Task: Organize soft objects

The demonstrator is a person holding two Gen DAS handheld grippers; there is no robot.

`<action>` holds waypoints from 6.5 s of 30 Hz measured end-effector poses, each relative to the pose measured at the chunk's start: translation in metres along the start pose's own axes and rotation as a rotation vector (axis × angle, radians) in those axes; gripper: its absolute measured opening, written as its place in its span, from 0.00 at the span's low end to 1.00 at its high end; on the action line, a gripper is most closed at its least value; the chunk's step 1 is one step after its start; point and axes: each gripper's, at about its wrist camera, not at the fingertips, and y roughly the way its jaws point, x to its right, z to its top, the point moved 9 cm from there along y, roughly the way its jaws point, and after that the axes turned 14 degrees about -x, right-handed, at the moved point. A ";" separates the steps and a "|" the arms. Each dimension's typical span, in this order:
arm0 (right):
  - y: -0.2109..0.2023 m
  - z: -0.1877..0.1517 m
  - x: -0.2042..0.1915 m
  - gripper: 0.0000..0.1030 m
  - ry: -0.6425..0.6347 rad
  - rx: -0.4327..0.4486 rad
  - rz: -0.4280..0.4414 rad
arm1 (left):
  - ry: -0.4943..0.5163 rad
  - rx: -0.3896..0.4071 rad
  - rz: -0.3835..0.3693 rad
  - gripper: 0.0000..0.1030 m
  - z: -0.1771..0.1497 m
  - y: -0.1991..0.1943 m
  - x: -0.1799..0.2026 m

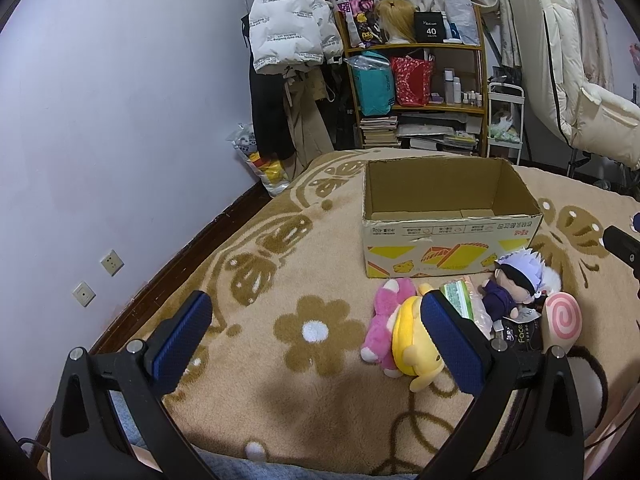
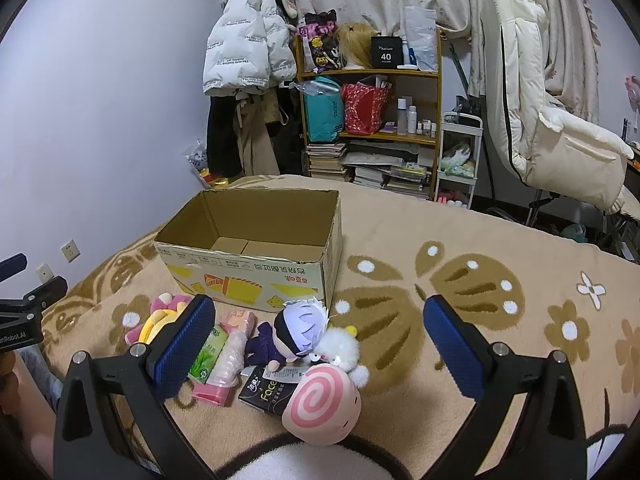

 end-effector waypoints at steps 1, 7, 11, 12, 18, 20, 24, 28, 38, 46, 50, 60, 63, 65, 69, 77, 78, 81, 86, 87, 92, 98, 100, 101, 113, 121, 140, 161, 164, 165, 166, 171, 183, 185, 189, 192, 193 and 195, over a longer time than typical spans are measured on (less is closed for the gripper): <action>0.000 0.000 0.000 1.00 0.000 -0.001 0.000 | 0.000 0.000 0.001 1.00 0.000 0.000 0.000; 0.001 0.000 -0.001 1.00 -0.002 -0.002 0.000 | 0.000 -0.001 0.001 1.00 0.000 0.000 0.000; 0.002 -0.002 -0.001 1.00 -0.004 -0.006 0.001 | -0.001 0.000 0.001 1.00 0.000 0.000 0.000; 0.003 -0.002 -0.002 1.00 -0.005 -0.007 0.001 | 0.000 0.000 0.000 1.00 0.000 0.000 0.000; 0.003 -0.002 -0.003 1.00 -0.004 -0.008 0.001 | 0.000 0.000 0.001 1.00 0.000 0.000 -0.001; 0.003 -0.003 -0.003 1.00 -0.005 -0.009 0.001 | 0.000 -0.001 -0.001 1.00 0.000 0.000 0.000; 0.004 -0.003 -0.003 1.00 -0.005 -0.010 0.002 | 0.001 -0.006 0.000 1.00 -0.001 0.002 -0.001; 0.004 -0.003 -0.003 1.00 -0.005 -0.011 -0.002 | 0.001 -0.008 0.000 1.00 -0.001 0.002 -0.001; 0.008 -0.006 -0.004 1.00 -0.004 -0.023 -0.001 | 0.000 -0.015 -0.001 1.00 -0.003 0.002 -0.001; 0.014 -0.007 -0.007 1.00 -0.019 -0.064 -0.001 | 0.008 -0.061 -0.027 1.00 0.000 0.016 0.003; 0.024 -0.008 -0.007 1.00 0.002 -0.123 0.005 | 0.013 -0.091 -0.042 1.00 0.004 0.024 0.007; 0.049 0.003 -0.011 1.00 -0.005 -0.160 0.004 | -0.005 -0.120 -0.024 1.00 0.035 0.034 0.003; 0.061 0.009 -0.015 1.00 -0.021 -0.173 0.003 | -0.006 -0.145 -0.037 1.00 0.046 0.044 0.004; 0.070 0.010 -0.017 1.00 -0.031 -0.187 0.002 | -0.001 -0.161 -0.037 1.00 0.054 0.052 0.005; 0.092 0.010 -0.020 1.00 -0.037 -0.226 0.012 | 0.008 -0.200 -0.040 1.00 0.065 0.072 0.008; 0.132 0.005 -0.017 1.00 -0.023 -0.286 0.011 | 0.016 -0.259 -0.063 1.00 0.058 0.115 0.020; 0.138 0.005 -0.017 1.00 -0.024 -0.293 0.014 | 0.021 -0.267 -0.061 1.00 0.056 0.120 0.021; 0.148 0.003 -0.017 1.00 -0.023 -0.313 0.022 | 0.024 -0.295 -0.066 1.00 0.051 0.136 0.022; 0.159 -0.001 -0.015 1.00 -0.020 -0.339 0.035 | 0.001 -0.379 -0.128 1.00 0.039 0.165 0.028; 0.162 -0.001 -0.016 1.00 -0.022 -0.341 0.038 | 0.000 -0.396 -0.132 1.00 0.036 0.170 0.029; 0.168 -0.003 -0.013 1.00 -0.018 -0.356 0.039 | 0.015 -0.461 -0.179 1.00 0.026 0.188 0.041; 0.174 -0.006 -0.016 0.99 -0.016 -0.374 0.052 | 0.011 -0.524 -0.225 1.00 0.018 0.200 0.056; 0.175 -0.007 -0.019 0.99 -0.019 -0.379 0.057 | 0.018 -0.535 -0.224 1.00 0.015 0.203 0.059; 0.176 -0.007 -0.020 0.99 -0.023 -0.381 0.055 | 0.020 -0.542 -0.224 1.00 0.014 0.205 0.060; 0.187 -0.023 -0.023 0.87 -0.017 -0.417 0.068 | -0.041 -0.603 -0.325 0.62 0.006 0.213 0.073; 0.180 -0.020 -0.027 0.61 -0.024 -0.397 0.060 | -0.074 -0.638 -0.436 0.39 0.005 0.205 0.081; 0.114 -0.013 -0.046 0.58 -0.064 -0.255 0.057 | -0.006 -0.490 -0.304 0.36 -0.001 0.152 0.059; 0.089 -0.010 -0.036 0.59 -0.012 -0.198 0.077 | -0.002 -0.399 -0.091 0.15 0.000 0.135 0.023; 0.087 -0.007 -0.033 0.59 0.005 -0.191 0.082 | -0.013 -0.415 -0.102 0.14 -0.003 0.139 0.020; 0.087 -0.007 -0.033 0.59 0.007 -0.191 0.083 | -0.017 -0.424 -0.114 0.14 -0.005 0.141 0.020; 0.087 -0.007 -0.032 0.59 0.010 -0.194 0.085 | -0.031 -0.434 -0.124 0.15 -0.007 0.145 0.019; 0.086 -0.007 -0.032 0.60 0.007 -0.191 0.089 | -0.069 -0.459 -0.152 0.19 -0.007 0.156 0.016; 0.126 -0.032 -0.043 0.61 -0.010 -0.356 0.151 | -0.085 -0.537 -0.158 0.55 -0.017 0.178 0.020; 0.132 -0.034 -0.044 0.62 -0.023 -0.378 0.144 | -0.055 -0.586 -0.171 0.54 -0.026 0.184 0.027; 0.135 -0.033 -0.045 0.65 -0.027 -0.375 0.142 | -0.040 -0.581 -0.166 0.42 -0.026 0.183 0.031; 0.137 -0.030 -0.047 0.66 -0.024 -0.364 0.157 | -0.069 -0.591 -0.211 0.34 -0.026 0.183 0.033; 0.139 -0.030 -0.050 0.64 -0.020 -0.372 0.178 | -0.065 -0.587 -0.219 0.33 -0.025 0.182 0.034; 0.141 -0.030 -0.053 0.53 -0.013 -0.382 0.212 | -0.032 -0.565 -0.205 0.32 -0.022 0.180 0.036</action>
